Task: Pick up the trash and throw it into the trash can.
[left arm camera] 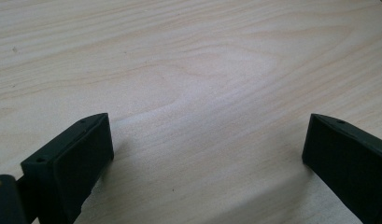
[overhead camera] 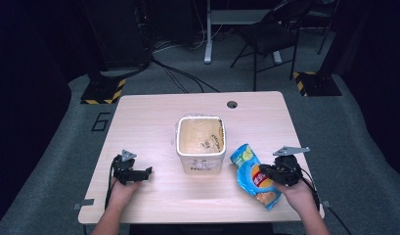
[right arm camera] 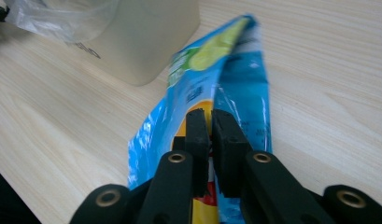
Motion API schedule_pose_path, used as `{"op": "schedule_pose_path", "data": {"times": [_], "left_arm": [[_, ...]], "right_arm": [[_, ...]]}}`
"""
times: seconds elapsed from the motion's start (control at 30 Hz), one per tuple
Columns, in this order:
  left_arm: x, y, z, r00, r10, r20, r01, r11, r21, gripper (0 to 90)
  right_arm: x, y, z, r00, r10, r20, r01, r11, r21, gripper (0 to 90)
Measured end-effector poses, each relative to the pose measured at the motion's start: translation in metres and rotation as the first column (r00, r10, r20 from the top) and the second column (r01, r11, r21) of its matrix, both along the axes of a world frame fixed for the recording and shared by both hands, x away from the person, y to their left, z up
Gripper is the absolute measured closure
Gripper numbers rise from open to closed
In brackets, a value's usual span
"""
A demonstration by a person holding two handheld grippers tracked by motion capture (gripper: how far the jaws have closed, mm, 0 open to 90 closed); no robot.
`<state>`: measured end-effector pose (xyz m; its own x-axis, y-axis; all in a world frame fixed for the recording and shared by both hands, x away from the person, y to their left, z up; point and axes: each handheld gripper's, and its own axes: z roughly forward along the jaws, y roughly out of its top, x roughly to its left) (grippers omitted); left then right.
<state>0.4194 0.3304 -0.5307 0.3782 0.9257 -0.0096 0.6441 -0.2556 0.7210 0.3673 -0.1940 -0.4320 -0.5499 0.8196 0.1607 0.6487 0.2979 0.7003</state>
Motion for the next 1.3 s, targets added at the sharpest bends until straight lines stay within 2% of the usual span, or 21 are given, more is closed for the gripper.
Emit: {"op": "schedule_pose_path", "data": {"times": [0.2, 0.67, 1.03, 1.3], "left_arm": [[0.0, 0.0, 0.0, 1.0, -0.001, 0.001, 0.001, 1.0, -0.002, 1.7], [0.0, -0.001, 0.0, 1.0, -0.007, -0.001, 0.007, 1.0, -0.001, 1.7], [0.0, -0.002, 0.0, 0.9996, -0.029, -0.004, 0.029, 0.9996, 0.0, 1.7], [-0.001, -0.003, 0.0, 0.999, -0.045, -0.003, 0.045, 0.999, 0.003, 1.7]], "right_arm": [[-0.001, 0.002, 0.004, 0.9999, 0.01, 0.013, -0.011, 0.9995, 0.031, 89.3], [0.008, 0.004, 0.023, 0.9976, -0.014, 0.068, 0.012, 0.9991, 0.041, 89.8], [0.017, 0.012, 0.053, 0.9921, -0.022, 0.124, 0.019, 0.9995, 0.026, 89.8], [0.024, 0.027, 0.083, 0.9856, -0.01, 0.169, 0.011, 0.9999, -0.002, 90.0]]}}
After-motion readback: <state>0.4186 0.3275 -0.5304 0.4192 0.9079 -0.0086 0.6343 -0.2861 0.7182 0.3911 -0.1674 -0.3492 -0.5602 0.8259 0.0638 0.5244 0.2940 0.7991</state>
